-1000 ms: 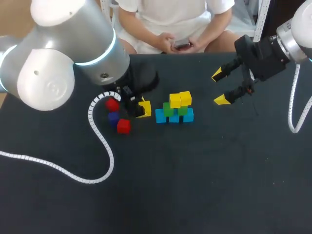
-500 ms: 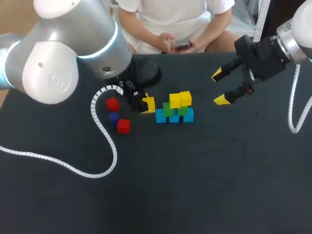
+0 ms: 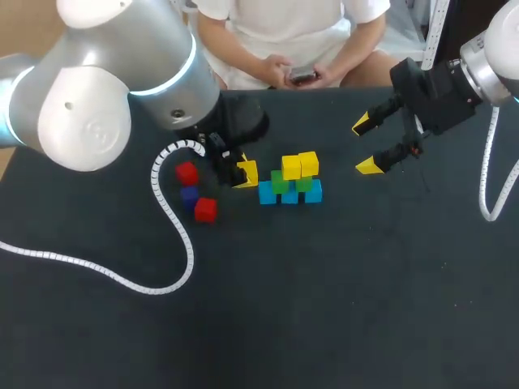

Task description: Place the blue cubes, place green cubes on the blue cubes, place the yellow cubes on the green cubes, then place the red cubes on the yellow cubes, and place purple cube on the red cubes.

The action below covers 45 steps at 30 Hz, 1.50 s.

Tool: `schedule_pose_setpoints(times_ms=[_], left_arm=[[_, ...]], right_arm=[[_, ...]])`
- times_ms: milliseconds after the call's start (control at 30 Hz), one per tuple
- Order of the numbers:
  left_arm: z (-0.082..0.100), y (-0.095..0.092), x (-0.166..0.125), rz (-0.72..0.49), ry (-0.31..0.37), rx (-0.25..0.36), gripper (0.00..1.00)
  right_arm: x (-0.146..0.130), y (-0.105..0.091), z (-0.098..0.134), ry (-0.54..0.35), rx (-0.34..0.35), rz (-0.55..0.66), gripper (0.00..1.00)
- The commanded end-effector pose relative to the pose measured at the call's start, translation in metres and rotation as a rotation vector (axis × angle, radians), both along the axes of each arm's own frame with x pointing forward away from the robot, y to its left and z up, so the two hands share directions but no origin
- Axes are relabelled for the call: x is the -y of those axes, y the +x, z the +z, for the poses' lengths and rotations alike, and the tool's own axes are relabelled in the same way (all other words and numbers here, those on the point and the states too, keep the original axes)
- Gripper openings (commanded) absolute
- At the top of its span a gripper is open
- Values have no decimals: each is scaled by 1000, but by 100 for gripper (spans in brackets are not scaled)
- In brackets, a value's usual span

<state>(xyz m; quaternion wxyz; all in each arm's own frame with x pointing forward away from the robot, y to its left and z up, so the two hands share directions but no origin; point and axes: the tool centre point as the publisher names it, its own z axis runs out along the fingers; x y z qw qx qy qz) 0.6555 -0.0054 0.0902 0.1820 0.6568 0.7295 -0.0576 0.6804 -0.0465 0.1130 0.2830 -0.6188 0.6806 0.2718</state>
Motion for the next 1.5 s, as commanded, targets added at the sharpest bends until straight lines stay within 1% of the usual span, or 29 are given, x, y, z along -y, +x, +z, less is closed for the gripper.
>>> schedule_pose_setpoints(times_ms=[33, 167, 267, 333, 467, 733, 867, 1000, 1133, 1367, 1400, 1500], left_arm=[[-1, 7, -7, 13, -22, -7, 0], [4, 8, -4, -2, -13, 3, 0], [5, 7, -2, -6, -45, -11, 0], [4, 7, 0, -10, -42, -33, 0], [5, 8, 3, -13, -49, -45, 0], [9, 21, 11, -29, -35, -71, 0], [9, 28, 18, -37, -39, -79, 0], [6, 31, 26, -46, -46, -115, 0], [4, 30, 31, -47, -55, -151, 0], [-1, 24, 31, -24, -64, -188, 0], [-2, 22, 31, -18, -67, -204, 0], [-4, 21, 31, -18, -72, -205, 0]], right_arm=[[0, -1, 0, 1, 2, -2, 100], [0, -1, 0, 1, 2, -2, 100], [0, -1, 0, 1, 2, -2, 100], [0, -1, 0, 1, 2, -2, 100], [0, -1, 0, 1, 2, -2, 100], [0, -1, 0, 1, 2, -2, 100], [0, -1, 0, 1, 2, -2, 100], [0, -1, 0, 1, 2, -2, 100], [0, -1, 0, 1, 2, -2, 100], [0, -1, 0, 1, 2, -2, 100], [0, -1, 0, 1, 2, -2, 100], [0, -1, 0, 1, 2, -2, 100]])
